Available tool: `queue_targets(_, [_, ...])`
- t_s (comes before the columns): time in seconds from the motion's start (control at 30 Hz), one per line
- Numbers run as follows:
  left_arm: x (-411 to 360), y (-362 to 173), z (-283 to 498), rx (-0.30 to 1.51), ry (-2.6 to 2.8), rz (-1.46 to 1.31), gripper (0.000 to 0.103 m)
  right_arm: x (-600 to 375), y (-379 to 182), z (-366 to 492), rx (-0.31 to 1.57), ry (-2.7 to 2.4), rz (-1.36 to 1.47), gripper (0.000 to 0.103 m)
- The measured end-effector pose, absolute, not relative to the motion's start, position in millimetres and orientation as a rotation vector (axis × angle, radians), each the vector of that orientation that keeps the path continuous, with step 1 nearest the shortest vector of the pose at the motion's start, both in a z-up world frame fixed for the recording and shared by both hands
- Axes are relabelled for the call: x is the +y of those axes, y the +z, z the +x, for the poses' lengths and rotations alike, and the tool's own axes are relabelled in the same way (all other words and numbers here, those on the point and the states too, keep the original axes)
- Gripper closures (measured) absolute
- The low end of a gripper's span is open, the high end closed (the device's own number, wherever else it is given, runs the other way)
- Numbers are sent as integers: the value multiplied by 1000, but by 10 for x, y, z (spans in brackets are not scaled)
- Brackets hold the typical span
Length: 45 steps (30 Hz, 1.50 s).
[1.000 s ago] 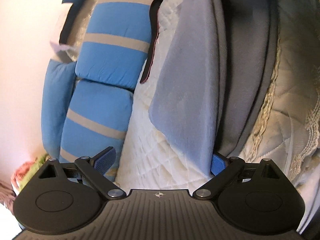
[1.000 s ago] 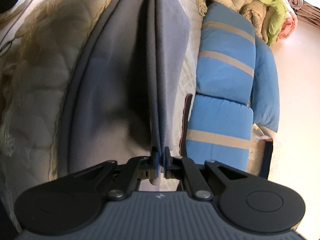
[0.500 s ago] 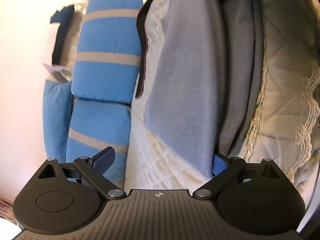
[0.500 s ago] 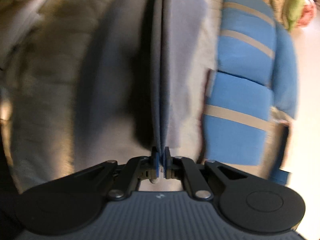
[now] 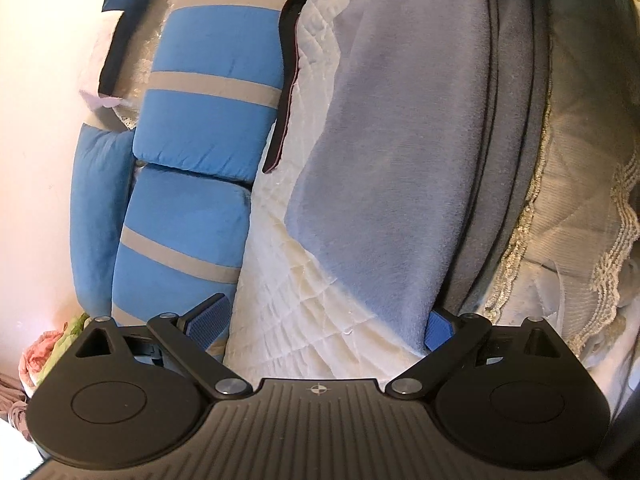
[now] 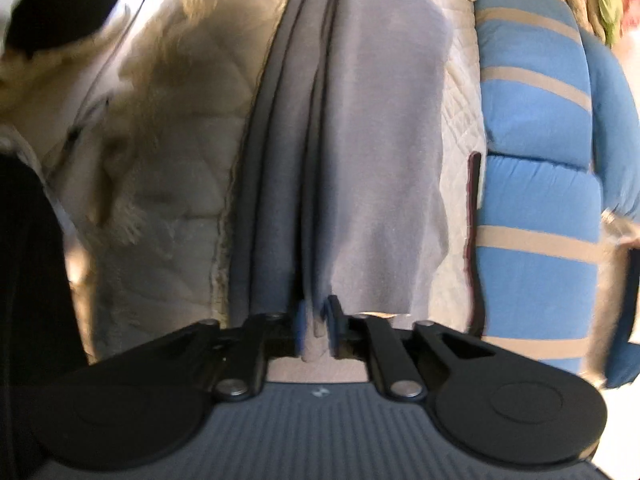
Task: Fold clothes
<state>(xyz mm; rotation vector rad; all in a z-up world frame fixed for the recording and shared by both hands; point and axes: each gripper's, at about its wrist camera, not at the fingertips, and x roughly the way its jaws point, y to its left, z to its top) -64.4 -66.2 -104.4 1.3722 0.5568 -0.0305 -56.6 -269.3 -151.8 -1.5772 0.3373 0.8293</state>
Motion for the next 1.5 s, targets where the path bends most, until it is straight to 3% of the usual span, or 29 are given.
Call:
queue_targets(0.1, [-659, -1055, -644, 550, -33, 1380, 6, -2715, -1141, -389, 430, 881, -1327, 44])
queue_targets(0.3, [-652, -1065, -633, 544, -36, 1389, 6, -2800, -769, 402, 624, 818, -877, 43])
queue_targets(0.53, [-642, -1079, -628, 536, -38, 1393, 6, -3038, -1083, 959, 872, 862, -567, 44])
queue_targets(0.57, [-637, -1074, -625, 538, -38, 1386, 6, -3064, -1142, 1006, 893, 860, -538, 48])
queue_targets(0.6, [-631, -1065, -620, 541, -39, 1375, 5, -3085, -1175, 1023, 911, 866, -505, 76])
queue_targets(0.67, [-614, -1041, -600, 551, -36, 1348, 5, -3085, -1175, 1024, 927, 878, -473, 92])
queue_targets(0.93, [-507, -888, -511, 611, -18, 1206, 4, -3006, -1015, 951, 776, 846, -585, 94])
queue_targets(0.97, [-495, -878, -504, 619, -19, 1193, 4, -2981, -1039, 959, 766, 831, -604, 84])
queue_targets(1.0, [-482, -865, -499, 624, -19, 1182, 4, -2956, -1067, 954, 748, 810, -632, 65])
queue_targets(1.03, [-468, -854, -498, 628, -20, 1169, 4, -2941, -1089, 937, 732, 792, -660, 58])
queue_targets(1.1, [-420, -822, -486, 644, -25, 1129, 4, -2922, -1098, 849, 670, 748, -718, 33])
queue_targets(1.27, [-150, -670, -390, 717, -58, 928, 3, -2878, -1057, 393, 487, 728, -890, 22])
queue_targets(1.43, [140, -545, -278, 791, -88, 699, 3, -2779, -1215, -221, 298, 747, -1191, 18])
queue_targets(1.5, [100, -542, -328, 768, -85, 731, 4, -2749, -1335, -423, 234, 760, -1322, 18])
